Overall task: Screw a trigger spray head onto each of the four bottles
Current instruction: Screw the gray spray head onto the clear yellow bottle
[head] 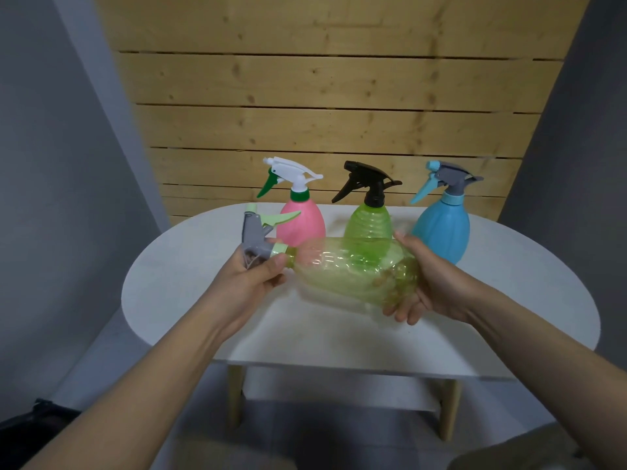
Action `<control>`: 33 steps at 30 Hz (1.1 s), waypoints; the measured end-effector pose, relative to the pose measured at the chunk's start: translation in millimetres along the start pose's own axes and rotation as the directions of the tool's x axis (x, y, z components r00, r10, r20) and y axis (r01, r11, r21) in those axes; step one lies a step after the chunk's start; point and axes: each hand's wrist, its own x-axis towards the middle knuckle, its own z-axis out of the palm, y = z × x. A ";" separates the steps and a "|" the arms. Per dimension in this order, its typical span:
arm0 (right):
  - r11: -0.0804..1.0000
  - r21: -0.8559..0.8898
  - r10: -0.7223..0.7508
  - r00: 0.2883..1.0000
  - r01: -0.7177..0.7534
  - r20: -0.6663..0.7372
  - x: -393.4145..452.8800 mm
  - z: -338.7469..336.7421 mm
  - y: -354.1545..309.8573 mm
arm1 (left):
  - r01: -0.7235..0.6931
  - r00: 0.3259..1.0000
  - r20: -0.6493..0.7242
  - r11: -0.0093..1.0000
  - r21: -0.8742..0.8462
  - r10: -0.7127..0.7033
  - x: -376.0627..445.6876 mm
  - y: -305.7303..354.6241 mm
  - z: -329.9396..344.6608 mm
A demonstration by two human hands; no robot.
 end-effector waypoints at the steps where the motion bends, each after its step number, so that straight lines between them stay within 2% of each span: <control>1: 1.000 0.026 0.006 1.000 -0.006 0.002 -0.3 -0.7 -0.3 | 0.002 1.000 0.019 0.999 0.042 -0.003 -1.1 1.4 0.1; 3: 0.998 0.059 -0.034 0.999 0.035 -0.016 -1.4 -3.1 -1.5 | 0.034 0.999 0.039 0.996 0.083 -0.037 -2.1 4.1 -2.0; 7: 0.994 0.036 -0.101 0.995 0.101 -0.002 -1.7 1.2 -2.8 | 0.127 0.992 -0.008 0.991 -0.035 -0.128 -1.1 5.4 -9.4; 12: 0.988 0.062 -0.142 0.990 0.141 0.005 0.6 3.9 -2.2 | 0.055 0.998 -0.012 0.998 -0.035 -0.055 1.8 4.2 -8.2; 18: 0.996 -0.050 -0.074 0.997 0.074 -0.001 1.5 3.9 0.3 | -0.013 0.997 0.074 0.998 0.057 0.009 -0.3 8.2 -6.3; 21: 1.000 -0.016 0.010 0.998 -0.009 0.067 1.9 -0.3 -0.7 | -0.037 0.994 0.101 0.999 0.030 0.034 -2.3 8.5 -1.9; 23: 1.000 0.015 0.013 0.997 -0.015 0.079 2.3 -1.3 -0.8 | -0.039 0.997 0.070 0.998 0.056 0.035 -2.4 7.5 0.3; 27: 0.988 0.099 -0.119 0.993 0.120 -0.016 3.9 2.7 -2.3 | -0.002 0.998 -0.062 0.996 0.088 0.008 0.6 4.6 3.0; 29: 0.970 0.066 -0.230 0.971 0.234 -0.060 2.0 2.9 -4.5 | 0.003 0.995 -0.099 0.999 0.046 0.002 2.6 6.6 2.8; 33: 0.937 0.019 -0.350 0.937 0.350 0.013 -5.0 -1.4 -8.7 | 0.003 0.985 -0.171 0.999 -0.052 -0.012 6.5 9.4 -2.0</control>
